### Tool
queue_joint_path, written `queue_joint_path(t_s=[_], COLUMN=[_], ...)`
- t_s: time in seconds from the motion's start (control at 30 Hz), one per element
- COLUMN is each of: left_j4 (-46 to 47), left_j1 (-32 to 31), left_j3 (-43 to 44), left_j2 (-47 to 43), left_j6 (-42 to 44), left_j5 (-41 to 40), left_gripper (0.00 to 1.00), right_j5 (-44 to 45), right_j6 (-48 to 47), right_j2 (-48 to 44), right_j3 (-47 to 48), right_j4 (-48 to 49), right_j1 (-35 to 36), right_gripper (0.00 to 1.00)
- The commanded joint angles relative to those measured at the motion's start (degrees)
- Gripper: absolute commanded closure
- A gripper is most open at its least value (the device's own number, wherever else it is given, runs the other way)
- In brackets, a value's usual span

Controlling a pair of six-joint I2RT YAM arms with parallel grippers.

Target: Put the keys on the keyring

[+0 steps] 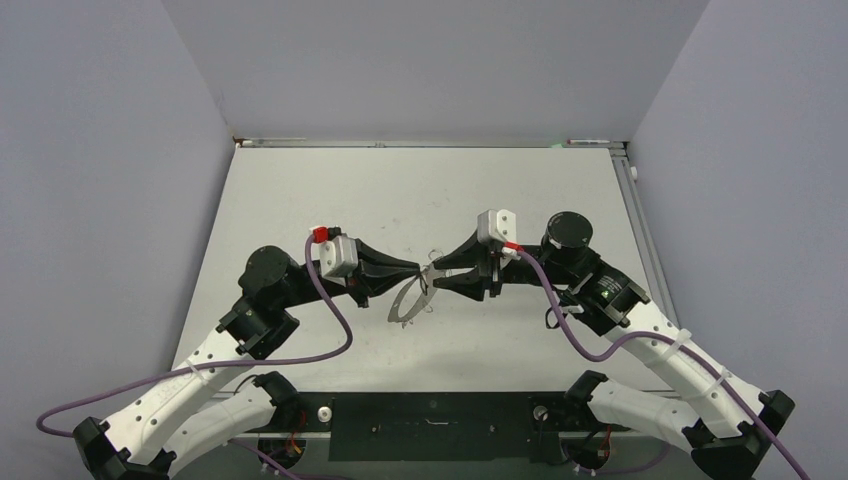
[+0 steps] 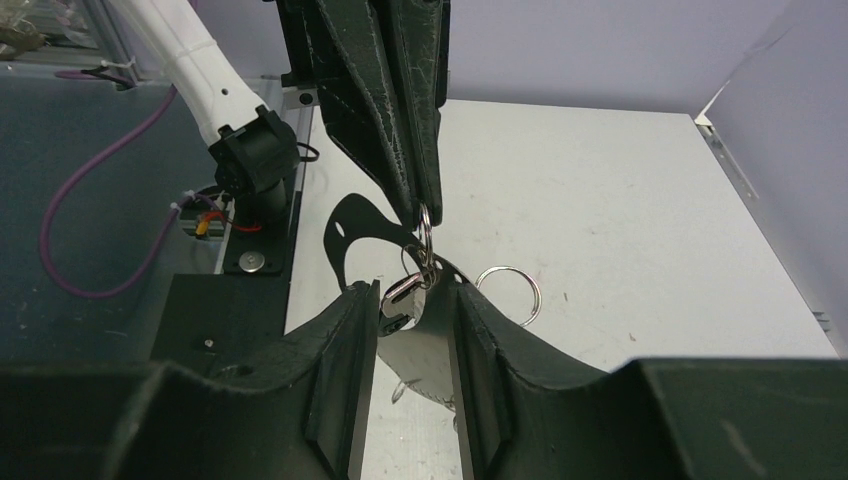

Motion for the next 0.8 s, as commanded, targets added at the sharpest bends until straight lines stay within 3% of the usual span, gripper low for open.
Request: queue_joint_path(t_s=[0.0,0.43,0.63,0.77], left_j4=[4.6,5.38,5.38,5.41], left_j1=[0.4,0.68,0.69,0.69], left_j3=[0.29,0.29,0.29,0.29], left_j2=[-0.17,0.49,0.49,0.56], left_j6=[-1.13,-2.03,-2.03,-2.07], left_j5=[0.57,1.14,1.15,1.26], left_gripper=[1.0,1.0,1.0,1.0], right_j5=[-4.01,-3.34,-2.81,-1.71], right_j6=[2.78,6.32,6.33,6.33], right_j2=[0.43,2.45,3.3,3.23], right_j3=[-1.43,-2.93,-2.76,-2.91], right_j4=[7.38,15.72,16.93,17.53], right_j1=[-0.21,0.53,0.82,0.96], right_gripper=[0.7,0.7,0.81,0.82])
